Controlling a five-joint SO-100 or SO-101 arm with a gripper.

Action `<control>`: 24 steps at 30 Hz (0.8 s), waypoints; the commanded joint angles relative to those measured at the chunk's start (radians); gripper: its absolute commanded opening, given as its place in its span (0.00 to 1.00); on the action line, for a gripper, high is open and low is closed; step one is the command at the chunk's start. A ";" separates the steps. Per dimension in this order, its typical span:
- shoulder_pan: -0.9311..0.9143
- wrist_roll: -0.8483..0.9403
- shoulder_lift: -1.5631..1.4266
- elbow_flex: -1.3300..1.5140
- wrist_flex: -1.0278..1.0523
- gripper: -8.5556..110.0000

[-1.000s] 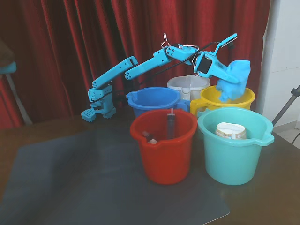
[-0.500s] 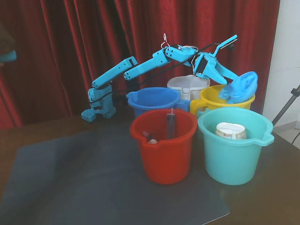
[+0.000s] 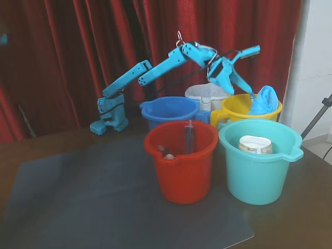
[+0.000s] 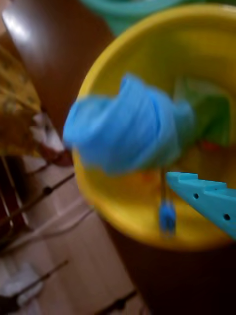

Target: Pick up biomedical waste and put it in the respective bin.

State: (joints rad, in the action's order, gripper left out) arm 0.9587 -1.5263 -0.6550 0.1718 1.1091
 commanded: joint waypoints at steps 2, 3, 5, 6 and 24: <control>0.003 -0.166 -0.215 -0.049 0.018 0.58; 0.003 -0.212 -0.255 -0.049 0.038 0.57; 0.003 -0.258 -0.368 -0.049 0.118 0.52; 0.003 -0.258 -0.433 -0.049 0.184 0.49; -0.640 0.759 -1.736 0.831 0.802 0.18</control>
State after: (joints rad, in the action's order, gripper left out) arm 0.4541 -0.8866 -2.2304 0.8161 1.6045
